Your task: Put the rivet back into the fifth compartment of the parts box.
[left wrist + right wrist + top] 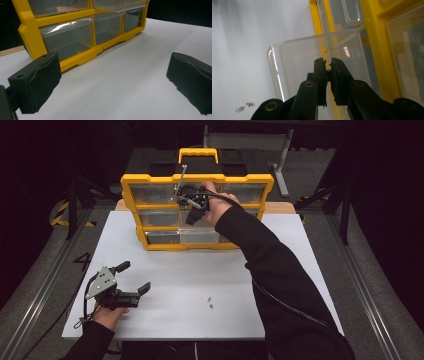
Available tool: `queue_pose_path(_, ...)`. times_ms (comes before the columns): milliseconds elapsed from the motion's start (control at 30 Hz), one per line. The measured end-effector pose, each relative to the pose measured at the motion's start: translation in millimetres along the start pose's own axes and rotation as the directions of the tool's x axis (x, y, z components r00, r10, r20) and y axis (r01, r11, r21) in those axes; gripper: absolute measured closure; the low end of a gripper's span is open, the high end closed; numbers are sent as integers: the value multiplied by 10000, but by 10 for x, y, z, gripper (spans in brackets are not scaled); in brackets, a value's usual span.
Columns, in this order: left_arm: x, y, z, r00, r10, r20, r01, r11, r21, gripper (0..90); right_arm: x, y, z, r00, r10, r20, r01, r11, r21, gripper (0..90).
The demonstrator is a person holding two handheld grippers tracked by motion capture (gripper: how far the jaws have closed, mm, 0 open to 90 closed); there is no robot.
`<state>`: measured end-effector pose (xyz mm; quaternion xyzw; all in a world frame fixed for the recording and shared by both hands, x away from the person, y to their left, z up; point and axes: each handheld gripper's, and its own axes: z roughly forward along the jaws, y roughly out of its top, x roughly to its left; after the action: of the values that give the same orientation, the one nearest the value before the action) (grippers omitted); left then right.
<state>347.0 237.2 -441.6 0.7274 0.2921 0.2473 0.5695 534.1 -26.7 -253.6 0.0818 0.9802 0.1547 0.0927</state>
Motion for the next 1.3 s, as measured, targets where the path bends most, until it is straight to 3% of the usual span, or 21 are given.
queue_pose_path(433,-3,-11,-35,10000,-21,-34,21,10000,37,4,-25,2,260,9996,-169,-239,182,9984,541,826)
queue_pose_path(833,-1,-14,-33,10000,-43,41,43,10000,68,4,-79,-11,299,9990,-241,-389,267,9975,656,795)
queue_pose_path(1033,1,-16,-27,10000,-43,46,43,10000,83,4,-55,-4,207,9994,-257,-233,264,9993,280,733)
queue_pose_path(1300,-5,-17,-7,10000,-61,71,60,10000,47,4,77,-50,-161,9984,-379,421,400,9979,-514,693)
